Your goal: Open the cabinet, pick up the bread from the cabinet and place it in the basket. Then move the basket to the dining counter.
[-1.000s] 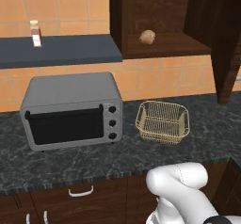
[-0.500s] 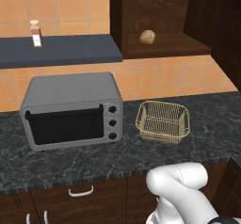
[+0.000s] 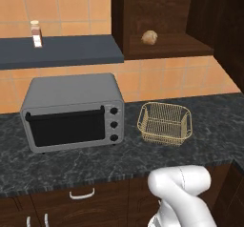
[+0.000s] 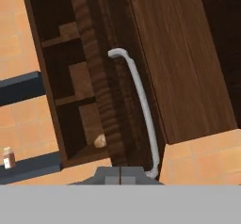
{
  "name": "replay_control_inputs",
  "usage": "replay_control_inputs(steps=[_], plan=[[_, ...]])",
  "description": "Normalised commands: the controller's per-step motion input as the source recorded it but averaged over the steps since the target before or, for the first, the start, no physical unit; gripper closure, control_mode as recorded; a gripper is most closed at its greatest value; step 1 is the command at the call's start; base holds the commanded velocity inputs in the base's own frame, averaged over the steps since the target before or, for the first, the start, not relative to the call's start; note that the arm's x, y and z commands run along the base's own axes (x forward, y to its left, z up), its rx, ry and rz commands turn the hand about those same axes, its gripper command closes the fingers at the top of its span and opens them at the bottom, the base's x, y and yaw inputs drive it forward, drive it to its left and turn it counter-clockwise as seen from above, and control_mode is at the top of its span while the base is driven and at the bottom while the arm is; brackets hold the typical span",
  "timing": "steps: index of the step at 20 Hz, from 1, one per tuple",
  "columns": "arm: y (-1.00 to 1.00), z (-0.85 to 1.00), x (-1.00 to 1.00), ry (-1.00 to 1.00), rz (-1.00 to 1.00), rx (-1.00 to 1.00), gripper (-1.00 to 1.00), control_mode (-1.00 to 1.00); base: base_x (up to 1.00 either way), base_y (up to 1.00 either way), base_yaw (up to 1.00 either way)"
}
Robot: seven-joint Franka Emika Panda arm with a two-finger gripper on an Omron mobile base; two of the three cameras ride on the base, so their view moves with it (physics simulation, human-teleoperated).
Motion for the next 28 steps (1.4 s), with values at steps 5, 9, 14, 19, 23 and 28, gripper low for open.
replay_control_inputs(steps=[5,9,14,19,23,28], plan=[[1.0,-0.22,0.01,-0.26,-0.2,0.0,1.0,-1.0,0.0,0.0,0.0],[1.0,0.0,0.63,-0.32,-0.21,-0.01,1.0,-1.0,0.0,0.0,0.0],[1.0,0.0,1.0,-0.18,-0.27,-0.03,1.0,-1.0,0.0,0.0,0.0],[0.75,-0.11,1.0,-0.01,-0.33,-0.05,1.0,-1.0,0.0,0.0,0.0],[-0.22,-0.21,1.0,0.0,-0.18,0.02,1.0,-1.0,0.0,0.0,0.0],[-0.92,-0.2,0.88,-0.01,-0.09,0.13,1.0,-1.0,0.0,0.0,0.0]])
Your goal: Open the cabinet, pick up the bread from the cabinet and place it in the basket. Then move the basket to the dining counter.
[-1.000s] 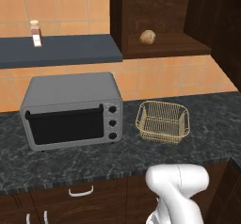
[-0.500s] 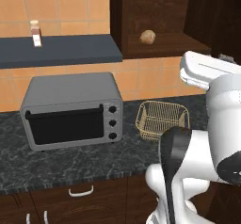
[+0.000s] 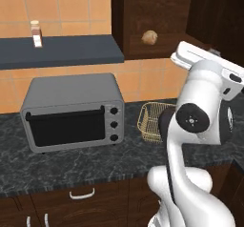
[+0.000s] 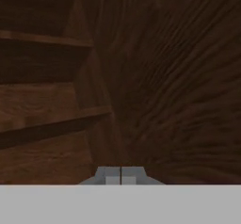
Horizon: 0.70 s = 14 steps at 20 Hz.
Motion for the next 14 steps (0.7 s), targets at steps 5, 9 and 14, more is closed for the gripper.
replay_control_inputs(steps=[5,9,14], plan=[[-0.5,-0.12,0.79,-0.01,-0.21,0.09,1.0,-1.0,0.0,0.0,0.0],[-0.34,-0.06,0.85,-0.02,-0.22,0.08,1.0,-1.0,0.0,0.0,0.0],[-0.99,0.0,0.1,-0.03,-0.06,0.15,1.0,-1.0,0.0,0.0,0.0]])
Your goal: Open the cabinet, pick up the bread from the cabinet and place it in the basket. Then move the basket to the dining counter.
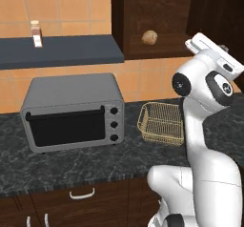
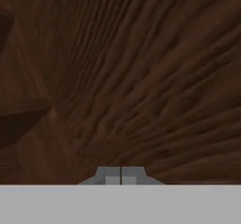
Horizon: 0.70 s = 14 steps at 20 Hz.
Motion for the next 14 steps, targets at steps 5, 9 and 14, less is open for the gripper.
replay_control_inputs(steps=[5,9,14], plan=[[-1.0,0.0,0.2,-0.02,-0.03,0.16,1.0,-1.0,0.0,0.0,0.0],[-1.0,0.0,0.07,-0.11,0.0,0.23,1.0,-1.0,0.0,0.0,0.0],[-0.37,0.03,-0.1,-0.05,0.01,0.11,1.0,-1.0,0.0,0.0,0.0]])
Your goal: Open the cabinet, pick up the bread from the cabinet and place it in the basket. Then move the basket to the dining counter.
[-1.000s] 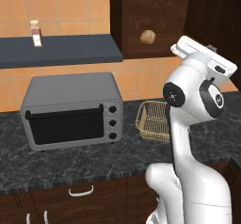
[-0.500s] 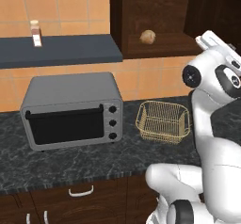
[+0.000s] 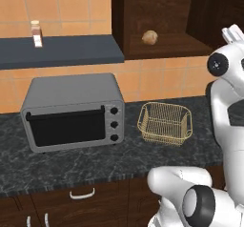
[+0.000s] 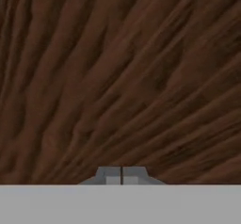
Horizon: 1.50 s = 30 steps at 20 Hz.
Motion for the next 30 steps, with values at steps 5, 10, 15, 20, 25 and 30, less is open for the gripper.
replay_control_inputs(steps=[5,10,15,20,25,30], plan=[[0.71,0.21,-0.66,-0.01,0.21,-0.03,1.0,-1.0,0.0,0.0,0.0],[0.9,0.68,-0.41,0.1,0.55,-0.14,1.0,-1.0,0.0,0.0,0.0],[0.76,0.61,0.07,0.33,0.52,-0.18,1.0,-1.0,0.0,0.0,0.0],[0.65,0.04,0.28,0.56,0.43,-0.09,1.0,-1.0,0.0,0.0,0.0],[0.58,-0.34,0.03,0.33,0.27,-0.05,1.0,-1.0,0.0,0.0,0.0],[0.41,-0.16,0.3,0.0,0.02,-0.14,-1.0,-1.0,0.0,0.0,0.0]])
